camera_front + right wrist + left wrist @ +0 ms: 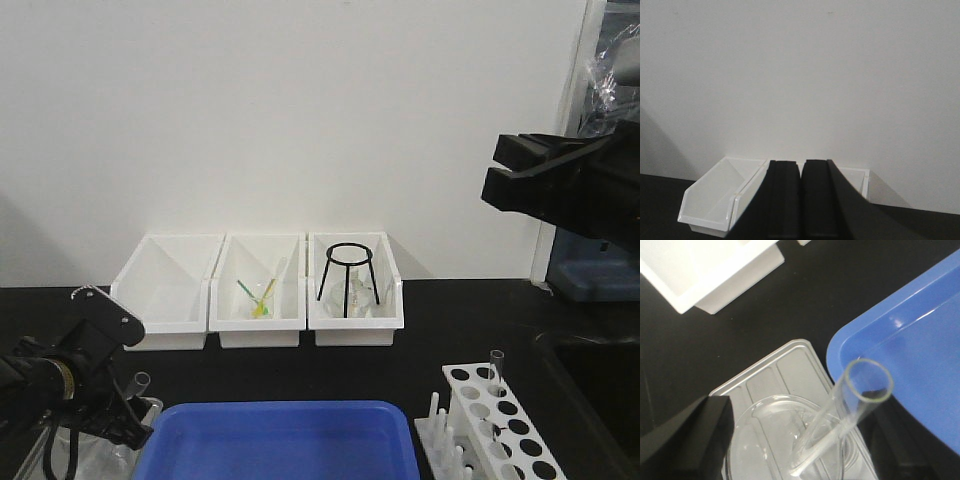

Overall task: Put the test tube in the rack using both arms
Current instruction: 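Close the left gripper on the glass test tube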

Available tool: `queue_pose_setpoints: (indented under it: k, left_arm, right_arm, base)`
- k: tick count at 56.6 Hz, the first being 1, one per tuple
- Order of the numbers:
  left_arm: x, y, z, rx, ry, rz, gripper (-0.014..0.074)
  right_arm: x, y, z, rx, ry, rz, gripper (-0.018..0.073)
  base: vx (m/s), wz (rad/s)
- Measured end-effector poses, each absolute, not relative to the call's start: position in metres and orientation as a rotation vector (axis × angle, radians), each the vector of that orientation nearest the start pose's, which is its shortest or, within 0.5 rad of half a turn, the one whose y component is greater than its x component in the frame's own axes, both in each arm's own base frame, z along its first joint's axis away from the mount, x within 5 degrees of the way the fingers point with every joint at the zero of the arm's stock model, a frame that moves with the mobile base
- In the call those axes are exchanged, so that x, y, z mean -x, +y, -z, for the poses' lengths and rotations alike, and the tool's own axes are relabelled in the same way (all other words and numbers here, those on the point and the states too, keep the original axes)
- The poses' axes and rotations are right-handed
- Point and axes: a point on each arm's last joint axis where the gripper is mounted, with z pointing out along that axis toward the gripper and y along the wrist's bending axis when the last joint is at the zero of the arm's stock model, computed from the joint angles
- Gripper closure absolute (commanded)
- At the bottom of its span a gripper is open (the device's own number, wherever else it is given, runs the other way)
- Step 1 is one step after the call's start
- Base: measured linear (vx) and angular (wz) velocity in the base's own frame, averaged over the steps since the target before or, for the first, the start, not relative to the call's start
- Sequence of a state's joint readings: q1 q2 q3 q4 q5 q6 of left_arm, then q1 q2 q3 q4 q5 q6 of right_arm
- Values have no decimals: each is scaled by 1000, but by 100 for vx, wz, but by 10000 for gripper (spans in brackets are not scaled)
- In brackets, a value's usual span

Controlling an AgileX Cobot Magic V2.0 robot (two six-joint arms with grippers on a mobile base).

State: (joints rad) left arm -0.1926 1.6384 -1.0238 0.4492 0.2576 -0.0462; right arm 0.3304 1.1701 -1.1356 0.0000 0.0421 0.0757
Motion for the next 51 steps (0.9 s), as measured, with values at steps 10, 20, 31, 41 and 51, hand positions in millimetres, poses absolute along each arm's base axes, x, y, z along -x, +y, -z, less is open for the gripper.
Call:
queue_pose_setpoints:
  k: [10, 20, 31, 41, 51]
  left_arm:
    - [-348, -58, -234, -617, 2226, -217, 38]
    - [-351, -59, -226, -625, 2238, -210, 78]
    - [-355, -60, -210, -638, 2283, -209, 251]
    - [-355, -60, -210, -638, 2281, -208, 479]
    - [-355, -60, -210, -638, 2281, -208, 605]
  right_arm:
    - [-251, 86, -436, 197, 1536, -322, 567]
    - [-251, 86, -438, 194, 1514, -325, 567]
    - [-251, 86, -438, 194, 1514, -325, 567]
    - [-251, 86, -438, 194, 1514, -325, 567]
    - [-251, 86, -438, 194, 1514, -325, 567]
  base:
    - [0, 0]
    - [0, 0]
    - [0, 0]
    - [0, 0]
    - [0, 0]
